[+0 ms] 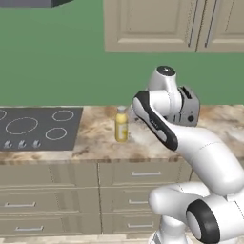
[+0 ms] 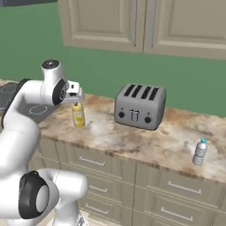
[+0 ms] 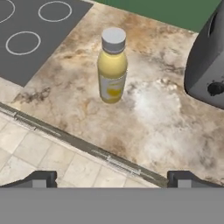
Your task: Place the drinks on the dining counter in a tight cluster.
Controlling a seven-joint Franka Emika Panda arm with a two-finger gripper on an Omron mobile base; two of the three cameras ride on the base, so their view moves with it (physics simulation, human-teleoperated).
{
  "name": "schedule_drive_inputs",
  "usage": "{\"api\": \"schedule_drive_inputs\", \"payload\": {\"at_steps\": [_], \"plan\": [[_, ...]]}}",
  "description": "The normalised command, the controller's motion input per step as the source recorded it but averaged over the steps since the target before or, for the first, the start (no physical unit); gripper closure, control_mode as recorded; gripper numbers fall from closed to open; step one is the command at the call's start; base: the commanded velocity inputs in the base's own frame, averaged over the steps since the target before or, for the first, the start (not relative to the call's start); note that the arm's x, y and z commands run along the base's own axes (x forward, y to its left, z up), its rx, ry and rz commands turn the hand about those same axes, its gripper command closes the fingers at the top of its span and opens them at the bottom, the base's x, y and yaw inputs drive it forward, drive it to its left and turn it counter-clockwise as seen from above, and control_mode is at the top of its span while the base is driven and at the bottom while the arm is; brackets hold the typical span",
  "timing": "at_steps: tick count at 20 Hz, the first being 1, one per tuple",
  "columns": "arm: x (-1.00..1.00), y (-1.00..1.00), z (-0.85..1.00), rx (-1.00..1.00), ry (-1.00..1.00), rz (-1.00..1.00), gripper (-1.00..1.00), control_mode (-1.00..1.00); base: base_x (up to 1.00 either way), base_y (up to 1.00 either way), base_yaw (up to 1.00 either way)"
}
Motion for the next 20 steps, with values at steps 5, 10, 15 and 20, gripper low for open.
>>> {"api": "schedule_drive_inputs", "payload": {"at_steps": [5, 10, 15, 20], "plan": [[0.0, 0.0, 0.0, 0.0, 0.0, 0.0, -1.0, 1.0, 0.53, 0.48, -0.39], [0.0, 0.0, 0.0, 0.0, 0.0, 0.0, -1.0, 1.0, 0.44, 0.65, -0.23], [0.0, 0.0, 0.0, 0.0, 0.0, 0.0, -1.0, 1.0, 0.62, 0.1, -0.3], [0.0, 0.0, 0.0, 0.0, 0.0, 0.0, -1.0, 1.0, 0.62, 0.01, -0.32]]}}
